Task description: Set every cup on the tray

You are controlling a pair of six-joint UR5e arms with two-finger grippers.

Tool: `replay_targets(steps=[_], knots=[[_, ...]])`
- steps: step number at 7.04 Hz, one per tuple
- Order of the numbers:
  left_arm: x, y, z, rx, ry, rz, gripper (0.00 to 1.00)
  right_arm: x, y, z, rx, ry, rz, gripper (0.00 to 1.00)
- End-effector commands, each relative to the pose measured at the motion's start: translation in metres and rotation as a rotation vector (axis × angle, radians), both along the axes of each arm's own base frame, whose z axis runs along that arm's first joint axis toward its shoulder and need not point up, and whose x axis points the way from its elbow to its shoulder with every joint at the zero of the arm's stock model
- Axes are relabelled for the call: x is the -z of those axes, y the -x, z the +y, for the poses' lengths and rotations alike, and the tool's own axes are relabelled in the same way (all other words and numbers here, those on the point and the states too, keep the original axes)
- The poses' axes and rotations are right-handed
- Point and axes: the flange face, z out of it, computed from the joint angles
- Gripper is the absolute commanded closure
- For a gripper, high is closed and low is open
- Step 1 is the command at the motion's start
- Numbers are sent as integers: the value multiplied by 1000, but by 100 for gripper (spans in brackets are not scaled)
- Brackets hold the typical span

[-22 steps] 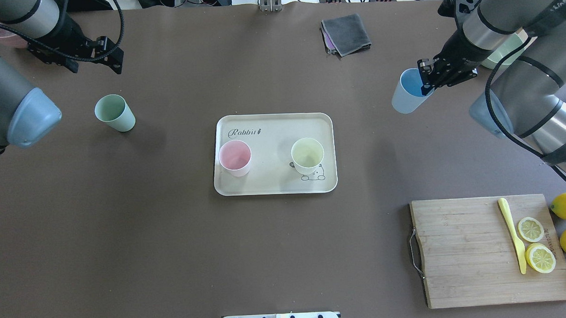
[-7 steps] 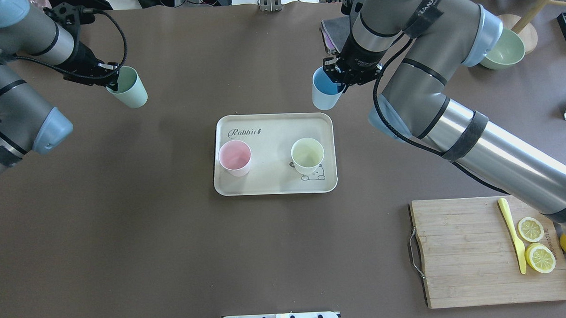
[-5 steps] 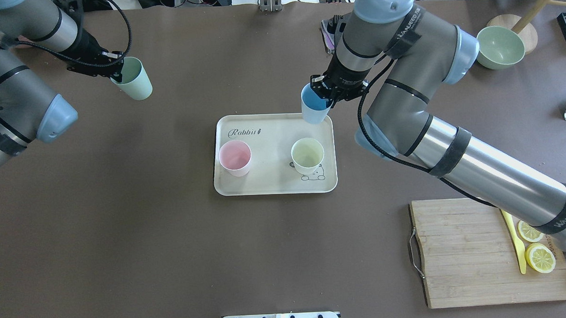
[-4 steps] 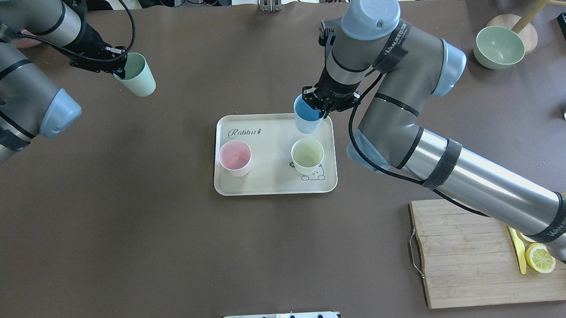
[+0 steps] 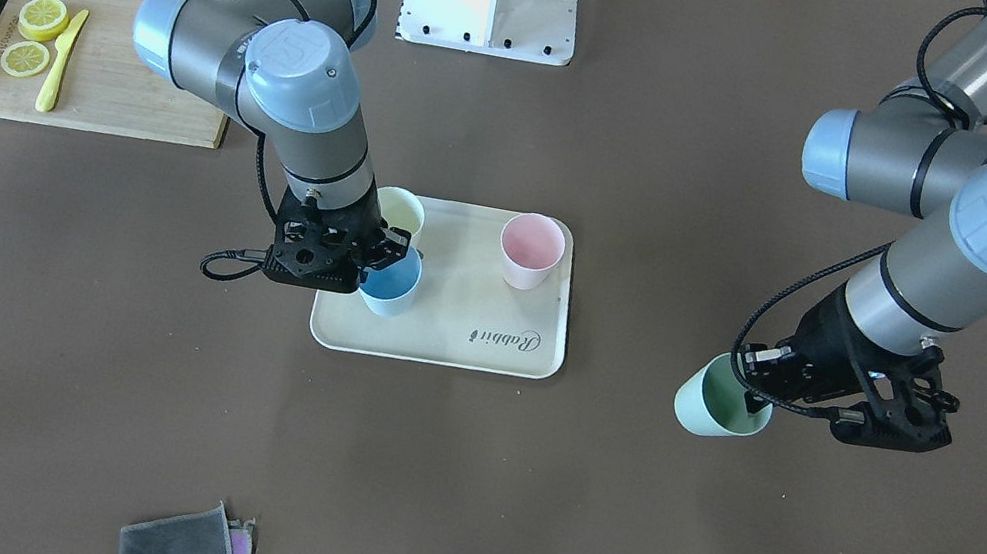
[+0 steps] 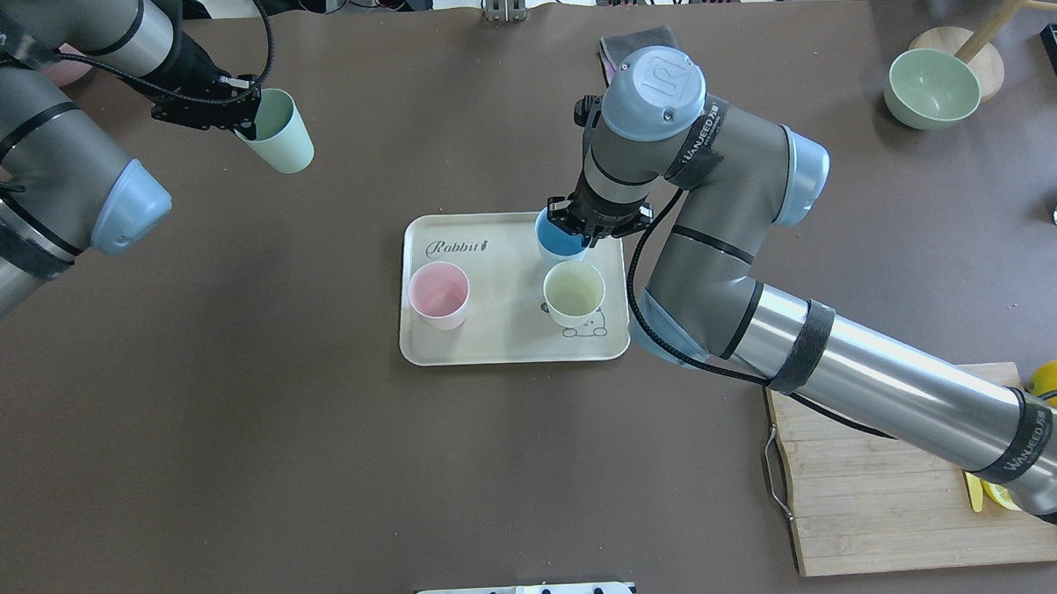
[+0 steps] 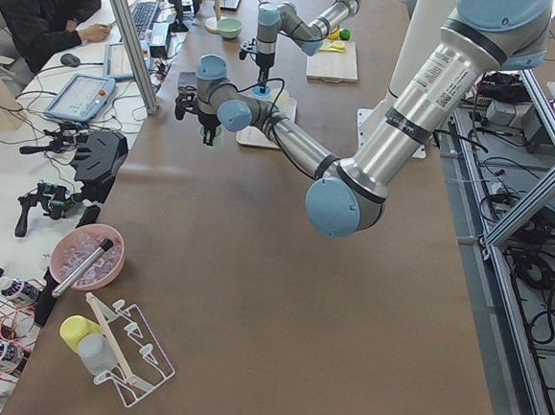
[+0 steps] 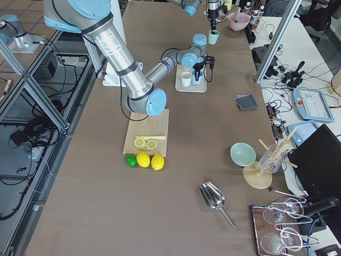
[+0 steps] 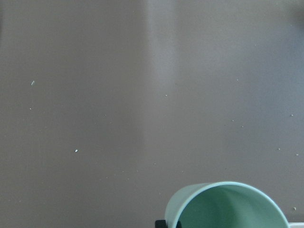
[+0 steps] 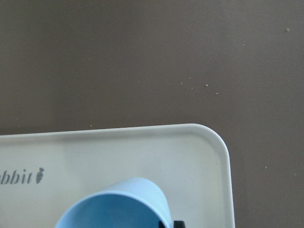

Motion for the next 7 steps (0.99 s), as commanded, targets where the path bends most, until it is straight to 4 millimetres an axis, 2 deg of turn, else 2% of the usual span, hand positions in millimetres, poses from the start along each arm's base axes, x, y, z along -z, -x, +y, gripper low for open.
replay_targets(steps=[1, 2, 3, 4, 5, 7], knots=[[17, -23, 10, 0, 21, 22, 100, -9, -6, -15, -22, -1, 3, 100], [28, -39, 18, 5, 36, 34, 100, -10, -11, -21, -29, -3, 6, 100], [42, -68, 31, 27, 29, 25, 100, -11, -17, -26, -37, -1, 6, 100], [52, -91, 45, 24, 44, 35, 100, -8, -18, -27, -46, -1, 1, 4], [61, -109, 59, 36, 53, 40, 100, -8, -23, -31, -51, -4, 0, 0], [89, -150, 102, 39, 76, 77, 100, 3, -55, -57, -65, 14, -32, 0]])
